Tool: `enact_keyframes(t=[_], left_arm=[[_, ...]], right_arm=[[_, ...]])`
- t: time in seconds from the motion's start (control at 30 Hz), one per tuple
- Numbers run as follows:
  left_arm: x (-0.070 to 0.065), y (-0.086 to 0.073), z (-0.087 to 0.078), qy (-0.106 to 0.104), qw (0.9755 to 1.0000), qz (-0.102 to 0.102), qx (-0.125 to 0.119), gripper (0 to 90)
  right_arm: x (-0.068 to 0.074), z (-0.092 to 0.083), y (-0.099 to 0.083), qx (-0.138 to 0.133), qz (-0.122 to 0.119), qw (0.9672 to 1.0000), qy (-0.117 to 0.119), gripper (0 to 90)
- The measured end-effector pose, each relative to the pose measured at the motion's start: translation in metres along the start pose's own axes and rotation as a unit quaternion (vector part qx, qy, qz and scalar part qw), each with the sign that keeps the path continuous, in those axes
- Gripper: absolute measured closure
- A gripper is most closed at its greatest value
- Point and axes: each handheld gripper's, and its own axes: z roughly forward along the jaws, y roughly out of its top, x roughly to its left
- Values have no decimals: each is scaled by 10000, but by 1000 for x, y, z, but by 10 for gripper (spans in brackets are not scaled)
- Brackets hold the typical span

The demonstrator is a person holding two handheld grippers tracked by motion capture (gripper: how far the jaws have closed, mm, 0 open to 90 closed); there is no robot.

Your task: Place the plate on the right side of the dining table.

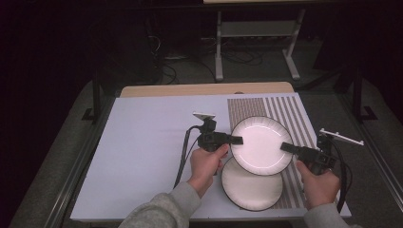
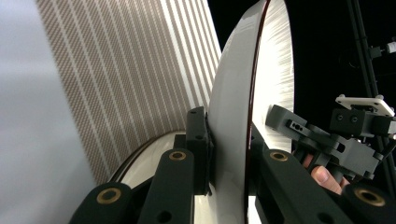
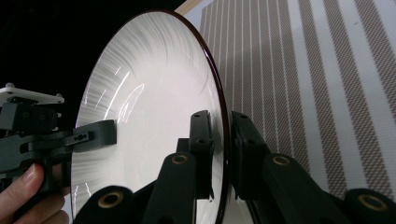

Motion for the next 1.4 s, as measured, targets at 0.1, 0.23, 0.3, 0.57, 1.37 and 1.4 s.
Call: enact_keyframes(t=[0.1,0.23,0.3,0.57,1.37,1.4], left_arm=[[-5,8,9,70,10000,59,-20,800],[-9,16,20,161,9998,112,0,794],[-10,18,24,200,9997,119,14,790],[-13,32,49,402,9986,266,231,768],[8,54,104,559,9967,81,587,750],[8,54,104,559,9967,81,587,749]], right_arm=[[-5,0,8,-45,67,10000,-49,792],[-12,-1,15,-51,150,9998,-87,793],[-16,-1,18,-76,186,9997,-130,793],[-30,-1,29,-135,279,9994,-176,801],[-72,18,50,51,396,9973,-614,787],[-72,18,50,51,396,9973,-614,787]])
